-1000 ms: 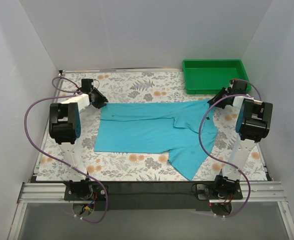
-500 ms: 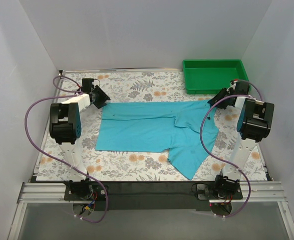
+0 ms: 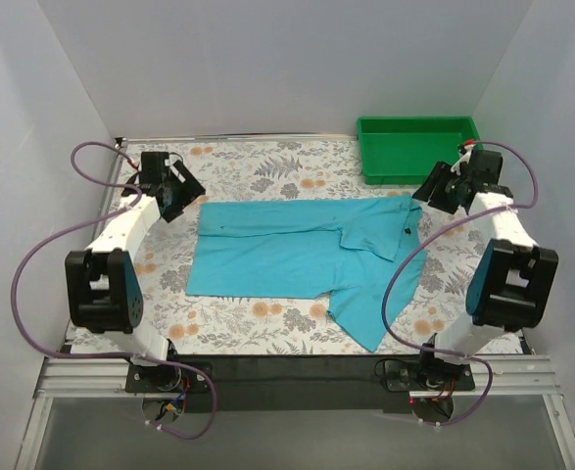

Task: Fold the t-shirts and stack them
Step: Fold the tshirt

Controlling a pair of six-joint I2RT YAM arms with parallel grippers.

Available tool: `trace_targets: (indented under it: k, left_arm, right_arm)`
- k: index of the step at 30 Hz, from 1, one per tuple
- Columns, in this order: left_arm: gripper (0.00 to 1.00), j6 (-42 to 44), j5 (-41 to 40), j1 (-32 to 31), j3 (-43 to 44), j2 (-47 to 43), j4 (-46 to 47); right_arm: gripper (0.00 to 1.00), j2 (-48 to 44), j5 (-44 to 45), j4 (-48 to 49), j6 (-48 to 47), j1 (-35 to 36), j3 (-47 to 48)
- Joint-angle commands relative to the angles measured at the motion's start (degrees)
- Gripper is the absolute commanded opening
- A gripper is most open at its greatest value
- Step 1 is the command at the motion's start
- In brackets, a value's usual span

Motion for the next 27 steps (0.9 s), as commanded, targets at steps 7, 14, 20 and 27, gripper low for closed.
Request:
trace_targets:
  k: [7,14,20,27]
  left_arm:
    - [0.75,-4.7,-9.8,-0.6,-19.2,-22.0,-18.8]
    - [0.67,-8.1,-9.0,-0.6,-26.8,-23.8,-20.8]
    - [0.58,-8.8,-6.8,-1.0,-29.9,-21.8,-18.7]
    - [0.57,-8.9,-7.1,-3.5,-30.6,-17.3,-16.0]
  right_arm:
    - [0.52,-20.4,15.7,-19.2,-3.1,3.5,-18.6]
    - [0.52,-25.8,13.9,-21.9,-3.6,3.8,-26.2]
    - [0.52,-27.1,14.5,-22.1,-4.3,3.9,-28.2]
    - [0.52,-25.6,13.7,-22.2,-5.0,4.1,-29.2]
